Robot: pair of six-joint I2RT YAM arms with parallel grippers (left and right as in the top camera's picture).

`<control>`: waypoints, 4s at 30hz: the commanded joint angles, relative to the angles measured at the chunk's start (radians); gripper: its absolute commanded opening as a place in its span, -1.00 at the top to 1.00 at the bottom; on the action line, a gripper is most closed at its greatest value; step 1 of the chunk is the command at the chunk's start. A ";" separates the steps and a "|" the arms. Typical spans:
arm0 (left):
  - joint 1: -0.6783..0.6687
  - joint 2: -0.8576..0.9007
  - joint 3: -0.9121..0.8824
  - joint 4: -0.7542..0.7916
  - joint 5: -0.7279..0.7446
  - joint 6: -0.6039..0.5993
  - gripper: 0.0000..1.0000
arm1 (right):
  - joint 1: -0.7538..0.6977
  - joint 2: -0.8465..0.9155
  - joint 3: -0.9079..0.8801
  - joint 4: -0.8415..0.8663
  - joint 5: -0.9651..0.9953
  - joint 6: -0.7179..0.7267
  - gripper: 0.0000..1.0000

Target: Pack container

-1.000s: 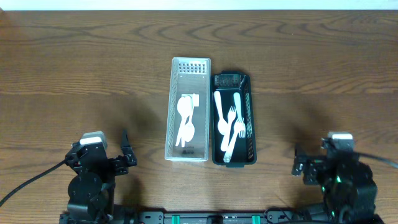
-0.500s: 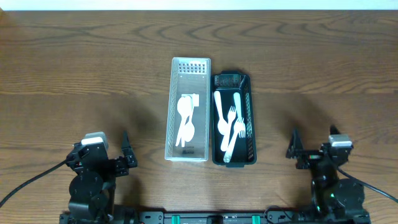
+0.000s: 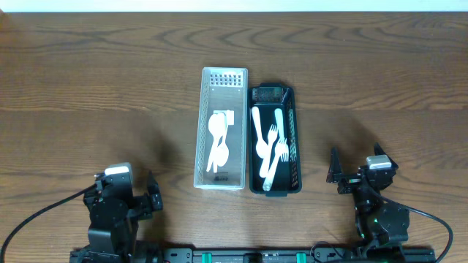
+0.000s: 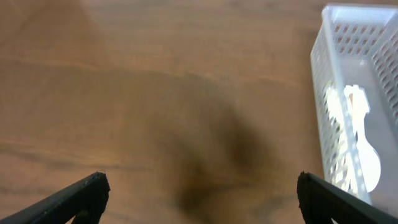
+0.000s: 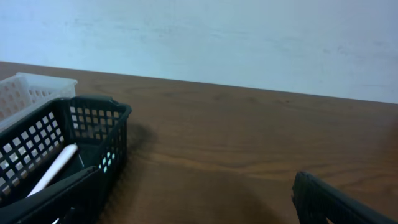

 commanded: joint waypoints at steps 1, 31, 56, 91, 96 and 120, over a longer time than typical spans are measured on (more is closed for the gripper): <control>-0.003 -0.003 -0.002 -0.034 -0.008 0.013 -0.96 | -0.013 -0.008 -0.002 -0.004 -0.014 -0.015 -0.98; 0.008 -0.040 -0.002 -0.127 -0.008 0.013 -0.96 | -0.013 -0.008 -0.002 -0.005 -0.014 -0.015 -0.99; 0.026 -0.194 -0.525 0.759 0.241 0.060 -0.96 | -0.013 -0.008 -0.002 -0.005 -0.014 -0.015 -0.99; 0.037 -0.192 -0.525 0.764 0.289 0.008 -0.96 | -0.013 -0.008 -0.002 -0.005 -0.014 -0.015 -0.98; 0.037 -0.192 -0.525 0.764 0.289 0.008 -0.96 | -0.013 -0.008 -0.002 -0.005 -0.014 -0.014 -0.98; 0.037 -0.192 -0.525 0.764 0.290 0.008 -0.96 | -0.013 -0.008 -0.002 -0.004 -0.014 -0.015 -0.99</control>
